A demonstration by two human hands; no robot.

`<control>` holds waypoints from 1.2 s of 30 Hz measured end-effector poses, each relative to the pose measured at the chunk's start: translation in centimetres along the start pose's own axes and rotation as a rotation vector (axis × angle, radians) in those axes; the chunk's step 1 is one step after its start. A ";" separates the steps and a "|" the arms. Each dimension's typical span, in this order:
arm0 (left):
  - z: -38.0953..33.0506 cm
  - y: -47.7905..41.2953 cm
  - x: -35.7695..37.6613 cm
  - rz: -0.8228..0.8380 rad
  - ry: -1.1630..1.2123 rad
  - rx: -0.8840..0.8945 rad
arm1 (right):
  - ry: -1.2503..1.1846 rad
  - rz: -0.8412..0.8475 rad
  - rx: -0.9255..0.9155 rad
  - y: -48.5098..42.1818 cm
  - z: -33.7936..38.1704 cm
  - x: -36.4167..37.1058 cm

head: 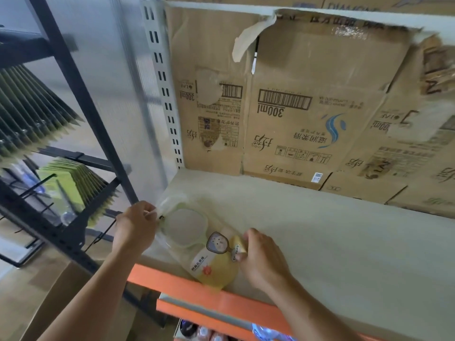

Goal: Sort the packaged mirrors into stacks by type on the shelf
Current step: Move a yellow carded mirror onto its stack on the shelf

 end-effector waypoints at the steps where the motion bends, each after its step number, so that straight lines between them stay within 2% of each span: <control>1: -0.1 0.0 0.0 -0.003 0.016 0.007 | -0.026 0.001 0.024 0.1 -0.1 -0.2; 9: -4.9 0.6 -0.2 -0.021 0.159 0.095 | -0.349 -0.104 0.105 1.5 -3.8 -4.5; 15: -12.4 2.0 1.1 0.058 0.202 0.238 | -0.566 -0.207 0.133 4.3 -8.0 -9.6; 19: -17.7 3.6 2.8 0.179 0.370 0.251 | -0.638 -0.276 0.147 7.4 -10.9 -13.2; 24: -24.3 6.7 5.6 0.327 0.433 0.296 | -0.725 -0.384 0.242 11.2 -16.0 -16.1; 36: -38.7 16.7 10.6 0.515 0.423 0.528 | -0.931 -0.691 0.355 20.6 -25.6 -22.6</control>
Point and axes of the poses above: each hand's wrist, its own y-axis away from the middle knuckle, its own x-axis out of the palm, z = x × y, the point moved 4 cm from there along -y, towards the middle knuckle, and after that the axes turned 13 degrees about -y, right-handed, at the moved point
